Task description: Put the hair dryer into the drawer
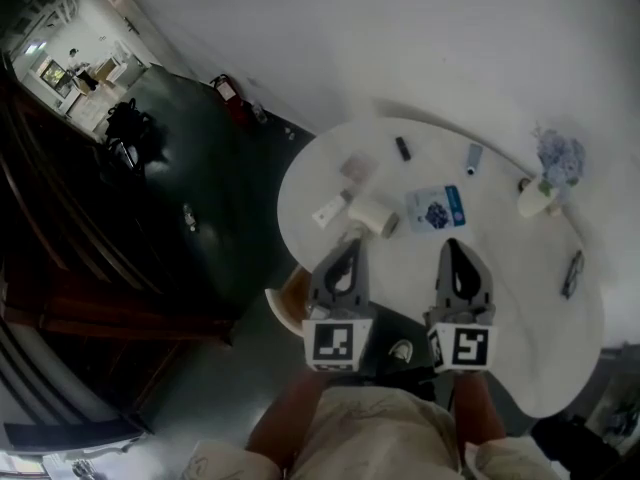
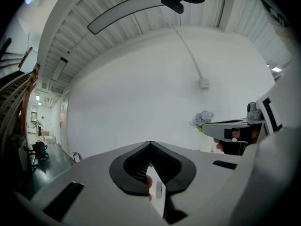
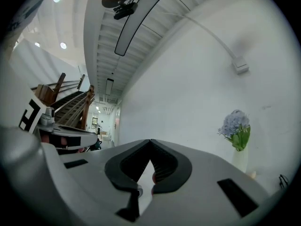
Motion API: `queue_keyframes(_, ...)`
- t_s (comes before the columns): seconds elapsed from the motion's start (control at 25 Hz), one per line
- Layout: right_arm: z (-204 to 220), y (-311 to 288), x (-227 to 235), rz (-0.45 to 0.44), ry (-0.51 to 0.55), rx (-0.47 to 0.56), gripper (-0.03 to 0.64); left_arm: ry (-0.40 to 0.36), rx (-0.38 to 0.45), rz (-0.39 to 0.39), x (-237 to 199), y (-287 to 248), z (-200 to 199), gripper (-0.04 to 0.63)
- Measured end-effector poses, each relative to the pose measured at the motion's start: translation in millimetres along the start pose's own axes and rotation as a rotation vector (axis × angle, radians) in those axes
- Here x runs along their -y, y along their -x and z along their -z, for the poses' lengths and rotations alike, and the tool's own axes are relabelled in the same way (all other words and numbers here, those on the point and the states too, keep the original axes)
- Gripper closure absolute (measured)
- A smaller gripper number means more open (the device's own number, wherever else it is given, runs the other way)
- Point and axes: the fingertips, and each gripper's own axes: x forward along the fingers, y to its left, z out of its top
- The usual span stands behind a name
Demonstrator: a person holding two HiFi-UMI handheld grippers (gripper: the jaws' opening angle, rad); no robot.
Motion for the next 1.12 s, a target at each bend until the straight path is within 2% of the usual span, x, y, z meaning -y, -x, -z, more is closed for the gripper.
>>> queue_keyframes(0.16,0,-5,-15,-0.016,0.004,-0.009,0.611,-0.001,-0.029,-0.012,-14,6,12,0.600)
queue_keyframes(0.36,3,-13,-34,-0.027,0.012,-0.023,0.611,-0.038,-0.086,0.016,-27,3,31,0.600)
queue_keyframes(0.68,13,-20,-52,-0.022,0.035,-0.069,0.611,-0.085,-0.210,0.052,-43,-20,80,0.600)
queue_keyframes(0.92,15,-23,-59,-0.020,0.055,-0.083,0.611,-0.074,-0.325,0.083,-50,-38,118,0.598)
queue_keyframes(0.96,15,-23,-60,-0.019,0.058,-0.084,0.611,-0.072,-0.347,0.095,-49,-41,124,0.562)
queue_keyframes(1.12,15,-23,-62,-0.014,0.068,-0.091,0.611,-0.079,-0.424,0.132,-48,-48,148,0.501)
